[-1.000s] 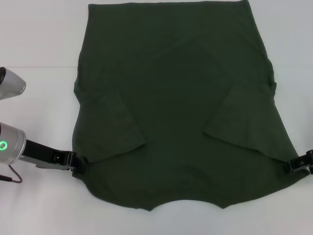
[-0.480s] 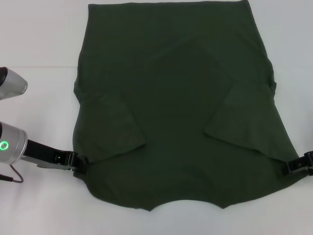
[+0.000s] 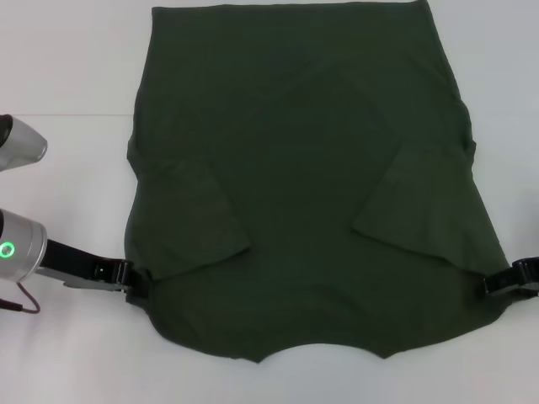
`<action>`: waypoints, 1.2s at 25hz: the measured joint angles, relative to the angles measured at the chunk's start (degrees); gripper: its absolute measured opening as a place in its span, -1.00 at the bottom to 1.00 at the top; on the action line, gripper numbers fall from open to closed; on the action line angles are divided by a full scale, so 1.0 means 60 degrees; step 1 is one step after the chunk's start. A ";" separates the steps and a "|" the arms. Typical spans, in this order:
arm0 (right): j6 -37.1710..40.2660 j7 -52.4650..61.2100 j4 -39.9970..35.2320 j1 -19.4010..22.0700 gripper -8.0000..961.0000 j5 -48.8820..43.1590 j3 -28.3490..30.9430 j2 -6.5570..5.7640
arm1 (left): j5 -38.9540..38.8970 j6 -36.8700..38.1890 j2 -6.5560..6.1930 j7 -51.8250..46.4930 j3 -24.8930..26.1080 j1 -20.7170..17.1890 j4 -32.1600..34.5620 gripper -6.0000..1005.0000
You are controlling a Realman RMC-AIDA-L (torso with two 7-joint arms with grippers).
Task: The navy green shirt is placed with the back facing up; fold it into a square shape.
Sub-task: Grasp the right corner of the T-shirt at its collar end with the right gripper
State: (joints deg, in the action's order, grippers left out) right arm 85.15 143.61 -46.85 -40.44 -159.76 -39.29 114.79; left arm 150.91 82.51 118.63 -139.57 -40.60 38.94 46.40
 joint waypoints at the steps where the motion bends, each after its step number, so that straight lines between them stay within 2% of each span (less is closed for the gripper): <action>1: 0.0000 0.0000 0.0005 -0.0028 0.94 0.0000 0.0000 0.0027 | 0.0000 -0.0017 0.0000 0.0000 -0.0003 0.0000 0.0000 -0.88; 6: 0.0001 -0.0008 0.0021 -0.0166 0.93 0.0000 -0.0106 0.0136 | 0.0000 -0.0056 0.0000 0.0010 -0.0003 0.0000 0.0000 -0.88; 21: -0.0151 0.0002 -0.0033 -0.0214 0.88 -0.0054 -0.0164 0.0160 | 0.0000 -0.0071 0.0015 0.0030 -0.0001 0.0000 0.0000 -0.88; 27: -0.0194 -0.0001 0.0013 -0.0240 0.48 -0.0063 -0.0220 0.0160 | 0.0000 -0.0071 0.0015 0.0044 -0.0001 0.0000 0.0000 -0.88; 29: -0.0194 -0.0001 0.0007 -0.0240 0.05 -0.0063 -0.0220 0.0160 | 0.0000 -0.0071 0.0015 0.0044 -0.0002 0.0005 0.0003 -0.88; 30: -0.0195 0.0000 0.0000 -0.0240 -0.03 -0.0063 -0.0220 0.0160 | -0.0001 -0.0071 0.0015 0.0044 -0.0002 0.0006 0.0007 -0.88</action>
State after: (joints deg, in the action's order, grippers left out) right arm 83.98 143.61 -46.85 -41.89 -160.14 -40.61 115.75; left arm 150.90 82.08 118.72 -139.31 -40.60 38.97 46.44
